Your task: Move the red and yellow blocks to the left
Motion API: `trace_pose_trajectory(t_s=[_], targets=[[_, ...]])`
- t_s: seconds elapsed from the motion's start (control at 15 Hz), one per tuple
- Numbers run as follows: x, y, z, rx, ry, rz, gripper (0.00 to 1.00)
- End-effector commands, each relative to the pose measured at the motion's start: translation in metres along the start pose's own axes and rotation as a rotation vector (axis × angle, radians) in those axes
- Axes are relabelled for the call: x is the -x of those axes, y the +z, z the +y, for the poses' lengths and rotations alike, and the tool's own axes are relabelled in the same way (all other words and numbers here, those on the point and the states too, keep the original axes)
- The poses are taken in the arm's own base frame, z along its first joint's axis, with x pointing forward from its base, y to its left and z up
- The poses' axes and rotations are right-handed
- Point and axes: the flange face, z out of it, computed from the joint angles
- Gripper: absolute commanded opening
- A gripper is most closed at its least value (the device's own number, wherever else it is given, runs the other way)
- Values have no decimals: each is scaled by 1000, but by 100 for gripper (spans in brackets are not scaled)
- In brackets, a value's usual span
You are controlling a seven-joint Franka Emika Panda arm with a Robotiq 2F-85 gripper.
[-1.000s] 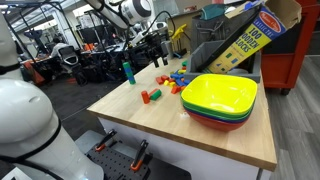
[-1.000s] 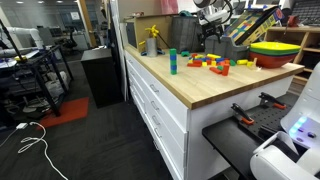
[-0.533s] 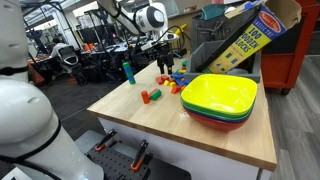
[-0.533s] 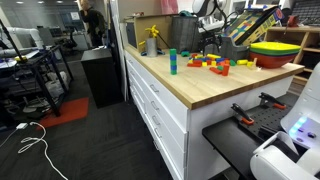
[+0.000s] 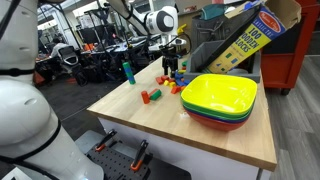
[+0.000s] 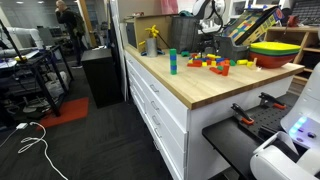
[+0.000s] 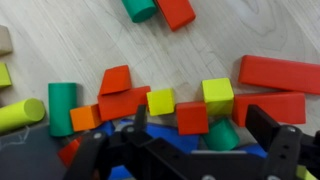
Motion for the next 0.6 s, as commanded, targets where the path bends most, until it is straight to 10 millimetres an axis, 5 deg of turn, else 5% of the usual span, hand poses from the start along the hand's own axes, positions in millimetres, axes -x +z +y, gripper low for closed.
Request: trace_pose_trajectory(t_s=[0.0,0.33,0.4,0.53], targets=[[-11,2,4,-17,-46,-28,100],[-20,7,9,1,-133,-16,100],[-22,7,9,-3,-145,-15,78],[-23,8,8,-10,-164,-17,68]])
